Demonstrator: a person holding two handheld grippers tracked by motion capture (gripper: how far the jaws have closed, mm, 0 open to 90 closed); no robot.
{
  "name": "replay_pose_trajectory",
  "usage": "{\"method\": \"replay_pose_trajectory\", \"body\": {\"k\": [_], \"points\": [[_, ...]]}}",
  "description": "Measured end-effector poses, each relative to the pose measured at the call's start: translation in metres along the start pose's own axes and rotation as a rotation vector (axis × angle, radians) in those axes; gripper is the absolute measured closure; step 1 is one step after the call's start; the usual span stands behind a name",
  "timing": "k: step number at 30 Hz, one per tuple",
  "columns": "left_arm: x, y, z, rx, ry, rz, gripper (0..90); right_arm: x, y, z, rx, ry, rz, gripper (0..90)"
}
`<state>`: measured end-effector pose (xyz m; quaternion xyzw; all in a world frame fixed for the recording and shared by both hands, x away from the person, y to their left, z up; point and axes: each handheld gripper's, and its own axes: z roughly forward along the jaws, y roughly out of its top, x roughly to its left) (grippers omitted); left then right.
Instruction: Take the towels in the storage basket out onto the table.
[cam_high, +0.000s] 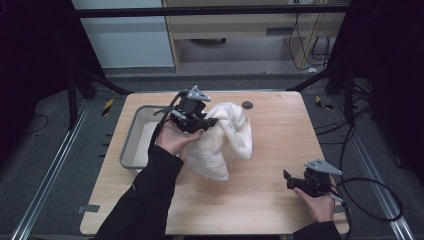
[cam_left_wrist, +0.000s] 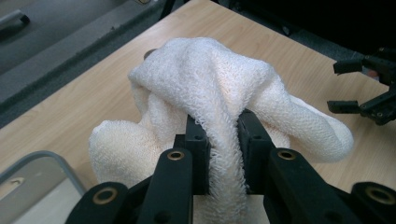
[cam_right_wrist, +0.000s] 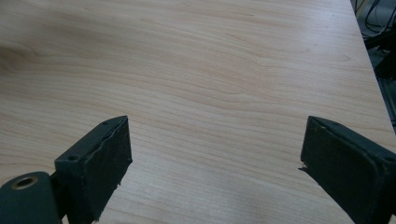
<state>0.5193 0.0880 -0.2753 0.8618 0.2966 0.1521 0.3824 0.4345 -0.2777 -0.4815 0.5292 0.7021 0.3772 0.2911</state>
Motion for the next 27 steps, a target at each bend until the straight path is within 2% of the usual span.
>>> {"method": "replay_pose_trajectory", "body": {"k": [2, 11, 16, 18, 22, 27], "points": [[-0.002, -0.003, 0.012, 0.012, -0.012, 0.002, 76.6, 0.000, 0.000, 0.000, 0.002, -0.008, -0.007, 10.7], [-0.013, -0.008, 0.037, 0.021, -0.044, 0.013, 76.6, 0.000, -0.001, 0.000, 0.006, -0.012, -0.013, 13.4], [-0.021, -0.015, 0.055, 0.045, -0.073, 0.021, 76.6, -0.001, -0.001, 0.000, 0.010, -0.020, -0.022, 13.5], [-0.022, -0.018, 0.060, 0.051, -0.075, 0.023, 76.4, -0.001, -0.001, 0.001, 0.011, -0.022, -0.022, 13.6], [-0.025, -0.025, 0.073, 0.077, -0.084, 0.052, 76.0, -0.002, -0.002, 0.001, 0.013, -0.022, -0.014, 13.5], [-0.028, -0.033, 0.087, 0.094, -0.089, 0.054, 75.0, -0.003, -0.003, 0.001, 0.017, -0.025, -0.012, 13.5]]}}
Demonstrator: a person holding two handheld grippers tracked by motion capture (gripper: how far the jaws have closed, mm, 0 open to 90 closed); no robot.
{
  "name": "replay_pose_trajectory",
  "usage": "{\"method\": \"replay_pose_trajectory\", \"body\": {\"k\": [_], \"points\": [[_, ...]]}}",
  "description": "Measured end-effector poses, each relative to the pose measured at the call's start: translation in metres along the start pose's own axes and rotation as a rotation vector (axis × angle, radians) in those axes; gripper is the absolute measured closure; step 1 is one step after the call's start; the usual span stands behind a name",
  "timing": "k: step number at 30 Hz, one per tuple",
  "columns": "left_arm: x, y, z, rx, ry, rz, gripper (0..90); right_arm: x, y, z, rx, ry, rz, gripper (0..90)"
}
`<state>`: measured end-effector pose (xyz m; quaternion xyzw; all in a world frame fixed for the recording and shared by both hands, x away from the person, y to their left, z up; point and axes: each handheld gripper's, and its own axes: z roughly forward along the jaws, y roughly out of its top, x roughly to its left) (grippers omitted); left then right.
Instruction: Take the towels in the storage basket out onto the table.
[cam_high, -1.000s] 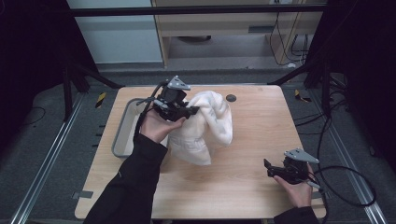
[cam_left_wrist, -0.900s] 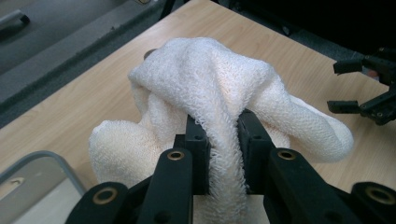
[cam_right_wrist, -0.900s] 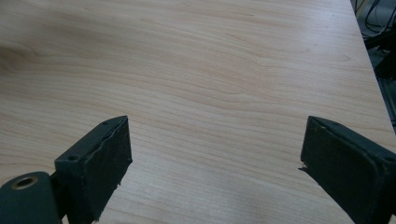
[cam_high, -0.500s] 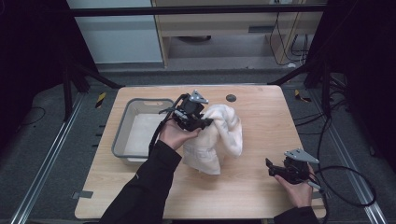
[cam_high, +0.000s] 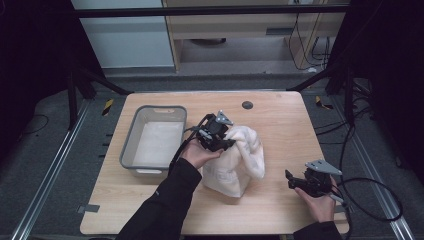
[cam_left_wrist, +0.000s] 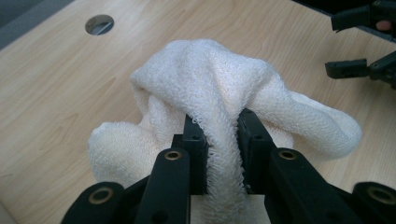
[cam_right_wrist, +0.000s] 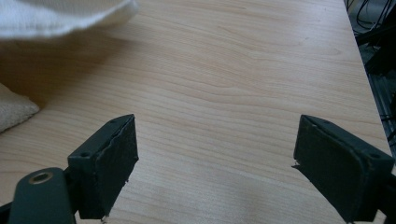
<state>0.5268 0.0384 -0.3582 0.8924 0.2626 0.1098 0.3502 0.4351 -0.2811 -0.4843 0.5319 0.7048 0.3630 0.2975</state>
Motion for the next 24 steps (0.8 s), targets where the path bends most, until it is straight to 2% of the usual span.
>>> {"method": "replay_pose_trajectory", "body": {"k": [2, 8, 11, 17, 21, 24], "points": [[0.001, -0.005, 0.009, 0.012, -0.003, -0.008, 74.7, 0.001, 0.000, 0.000, 0.000, 0.003, 0.003, 13.5], [0.004, -0.011, 0.016, 0.005, -0.018, -0.040, 71.5, 0.001, 0.000, 0.001, 0.006, 0.009, -0.005, 13.3], [0.005, -0.012, 0.018, 0.024, -0.019, -0.037, 66.4, 0.001, 0.000, 0.001, 0.006, 0.010, -0.003, 13.1], [0.005, -0.015, 0.018, 0.032, -0.006, -0.035, 55.4, 0.002, -0.001, 0.001, 0.008, 0.012, -0.003, 12.8], [0.005, -0.016, 0.014, 0.023, -0.015, -0.039, 43.1, 0.002, -0.001, 0.002, 0.010, 0.013, -0.002, 12.6], [0.006, -0.017, 0.007, 0.012, -0.006, -0.038, 37.2, 0.002, -0.001, 0.002, 0.011, 0.013, -0.003, 12.6]]}}
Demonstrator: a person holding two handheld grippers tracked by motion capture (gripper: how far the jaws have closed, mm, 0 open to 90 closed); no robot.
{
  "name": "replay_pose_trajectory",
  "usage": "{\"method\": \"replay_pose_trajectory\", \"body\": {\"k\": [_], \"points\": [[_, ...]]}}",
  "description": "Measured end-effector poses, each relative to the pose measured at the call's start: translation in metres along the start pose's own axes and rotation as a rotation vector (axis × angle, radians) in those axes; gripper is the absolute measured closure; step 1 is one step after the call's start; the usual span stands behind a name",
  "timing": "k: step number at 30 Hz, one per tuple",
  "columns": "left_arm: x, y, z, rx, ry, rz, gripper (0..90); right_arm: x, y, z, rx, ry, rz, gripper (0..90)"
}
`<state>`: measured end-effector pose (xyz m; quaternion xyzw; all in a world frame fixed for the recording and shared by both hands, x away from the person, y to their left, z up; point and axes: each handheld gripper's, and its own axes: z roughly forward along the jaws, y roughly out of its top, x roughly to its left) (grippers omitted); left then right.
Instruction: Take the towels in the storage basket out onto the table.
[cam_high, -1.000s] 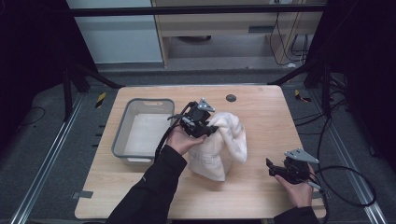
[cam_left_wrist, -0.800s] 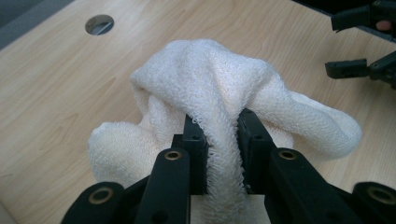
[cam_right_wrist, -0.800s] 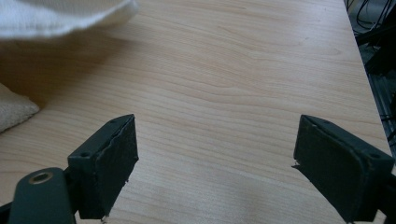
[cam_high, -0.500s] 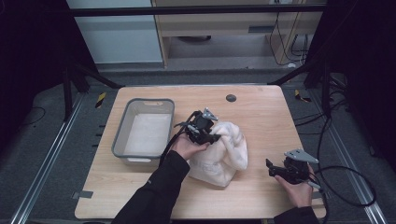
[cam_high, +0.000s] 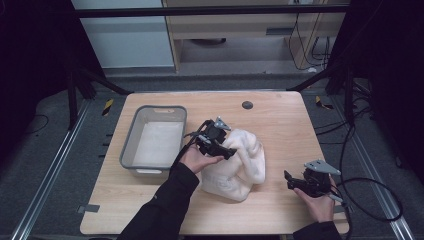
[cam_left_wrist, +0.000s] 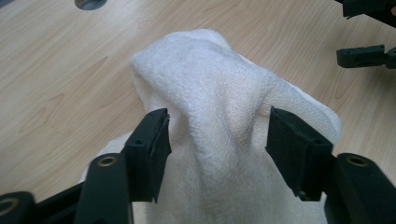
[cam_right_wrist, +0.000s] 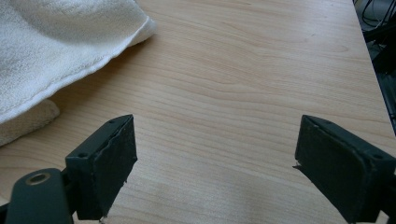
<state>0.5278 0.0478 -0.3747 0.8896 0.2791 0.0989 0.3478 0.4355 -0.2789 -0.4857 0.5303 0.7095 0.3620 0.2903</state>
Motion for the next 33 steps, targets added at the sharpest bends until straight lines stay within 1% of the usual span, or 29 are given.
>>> {"method": "replay_pose_trajectory", "body": {"k": [4, 5, 6, 7, 11, 12, 13, 15, 16, 17, 18, 19, 20, 21, 22, 23, 24, 26, 27, 28, 31, 32, 33], "points": [[0.001, -0.001, -0.006, -0.002, 0.005, 0.003, 30.0, 0.000, 0.000, 0.000, -0.001, 0.001, 0.002, 12.4], [0.000, -0.003, -0.012, -0.011, 0.013, 0.010, 28.6, 0.000, 0.000, 0.000, 0.000, 0.001, 0.002, 12.4], [0.000, -0.003, -0.012, -0.011, 0.013, 0.010, 27.3, 0.000, 0.000, 0.000, 0.000, 0.001, 0.002, 12.4], [0.001, -0.004, -0.017, -0.018, 0.012, 0.010, 26.3, 0.000, 0.000, 0.000, -0.001, 0.002, 0.002, 12.3], [0.001, -0.007, -0.031, -0.039, 0.016, 0.017, 23.1, 0.000, 0.000, 0.001, 0.000, 0.001, -0.005, 12.1], [0.001, -0.007, -0.031, -0.039, 0.016, 0.017, 22.7, 0.000, 0.000, 0.001, 0.000, 0.001, -0.005, 12.1], [0.001, -0.009, -0.037, -0.053, 0.025, 0.014, 22.5, 0.000, 0.000, 0.001, -0.002, 0.005, -0.003, 12.0], [0.002, -0.012, -0.045, -0.072, 0.029, 0.007, 21.4, 0.000, 0.000, 0.001, -0.002, 0.007, -0.004, 11.9], [0.002, -0.012, -0.045, -0.072, 0.029, 0.007, 21.0, 0.000, 0.000, 0.001, -0.002, 0.007, -0.004, 11.9], [0.003, -0.015, -0.050, -0.084, 0.040, 0.009, 20.7, 0.001, 0.000, 0.001, -0.003, 0.009, -0.005, 11.8], [0.003, -0.015, -0.050, -0.084, 0.040, 0.009, 20.3, 0.001, 0.000, 0.001, -0.003, 0.009, -0.005, 11.8], [0.005, -0.019, -0.057, -0.098, 0.057, 0.006, 20.0, 0.001, 0.000, 0.001, -0.002, 0.010, -0.005, 11.6], [0.005, -0.019, -0.057, -0.098, 0.057, 0.006, 19.3, 0.001, 0.000, 0.001, 0.000, 0.013, 0.000, 11.6], [0.006, -0.024, -0.063, -0.108, 0.075, 0.000, 18.9, 0.001, 0.000, 0.001, 0.000, 0.014, 0.000, 11.5], [0.006, -0.024, -0.063, -0.108, 0.075, 0.000, 18.6, 0.001, 0.000, 0.001, 0.000, 0.014, 0.000, 11.5], [0.008, -0.029, -0.068, -0.119, 0.092, -0.003, 18.3, 0.001, 0.000, 0.001, 0.000, 0.015, -0.002, 11.5], [0.008, -0.029, -0.068, -0.119, 0.092, -0.003, 18.2, 0.001, 0.000, 0.001, 0.000, 0.015, -0.002, 11.5], [0.010, -0.035, -0.074, -0.136, 0.108, -0.011, 18.2, 0.001, 0.000, 0.001, 0.000, 0.016, -0.003, 11.4], [0.013, -0.041, -0.080, -0.158, 0.122, -0.022, 18.2, 0.001, 0.000, 0.001, 0.000, 0.016, -0.005, 11.3], [0.015, -0.046, -0.083, -0.169, 0.128, -0.030, 18.1, 0.001, 0.000, 0.001, 0.000, 0.017, -0.005, 11.2], [0.017, -0.052, -0.087, -0.184, 0.140, -0.048, 18.2, 0.001, 0.000, 0.001, 0.000, 0.018, -0.004, 11.2], [0.019, -0.056, -0.089, -0.192, 0.149, -0.055, 18.2, 0.001, 0.000, 0.001, 0.001, 0.018, -0.004, 11.1], [0.021, -0.064, -0.094, -0.204, 0.163, -0.068, 18.2, 0.002, -0.001, 0.001, 0.002, 0.018, -0.002, 11.0]]}}
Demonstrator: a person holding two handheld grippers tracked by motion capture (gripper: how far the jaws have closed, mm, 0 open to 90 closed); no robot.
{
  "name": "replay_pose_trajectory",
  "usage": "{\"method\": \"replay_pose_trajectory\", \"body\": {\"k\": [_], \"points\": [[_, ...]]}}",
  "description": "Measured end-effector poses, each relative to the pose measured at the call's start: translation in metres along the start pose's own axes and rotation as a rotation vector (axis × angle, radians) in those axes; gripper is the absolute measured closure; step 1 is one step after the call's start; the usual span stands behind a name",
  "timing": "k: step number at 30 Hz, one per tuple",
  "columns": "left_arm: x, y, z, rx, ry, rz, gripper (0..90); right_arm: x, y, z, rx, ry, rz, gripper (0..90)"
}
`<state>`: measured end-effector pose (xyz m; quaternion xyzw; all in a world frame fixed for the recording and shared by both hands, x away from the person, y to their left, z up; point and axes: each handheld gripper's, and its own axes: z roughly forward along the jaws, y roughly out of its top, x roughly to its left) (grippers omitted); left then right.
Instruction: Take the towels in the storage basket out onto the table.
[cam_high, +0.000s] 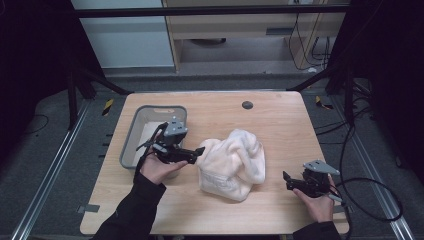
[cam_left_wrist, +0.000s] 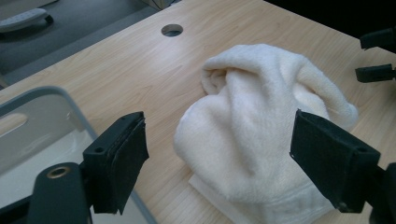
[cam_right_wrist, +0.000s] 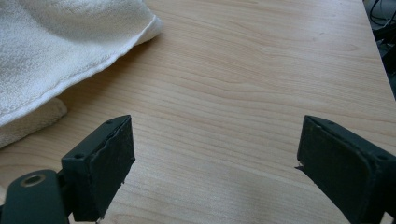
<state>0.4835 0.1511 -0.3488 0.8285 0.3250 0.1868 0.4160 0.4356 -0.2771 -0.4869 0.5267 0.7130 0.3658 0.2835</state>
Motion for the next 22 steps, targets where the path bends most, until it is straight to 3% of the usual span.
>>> {"method": "replay_pose_trajectory", "body": {"k": [11, 12, 16, 19, 22], "points": [[0.025, -0.044, -0.030, -0.072, 0.097, -0.082, 20.0, 0.001, 0.000, 0.000, 0.003, 0.009, 0.000, 10.6], [0.031, -0.054, -0.037, -0.092, 0.123, -0.108, 20.6, 0.001, 0.000, 0.000, 0.001, 0.010, -0.004, 10.5], [0.040, -0.072, -0.049, -0.126, 0.163, -0.148, 22.3, 0.001, -0.001, 0.000, 0.002, 0.012, -0.003, 9.7], [0.044, -0.081, -0.054, -0.126, 0.182, -0.156, 23.2, 0.002, -0.001, 0.000, 0.001, 0.014, 0.001, 9.5], [0.051, -0.097, -0.063, -0.143, 0.203, -0.195, 24.3, 0.001, -0.001, 0.000, -0.002, 0.014, -0.002, 9.5]]}}
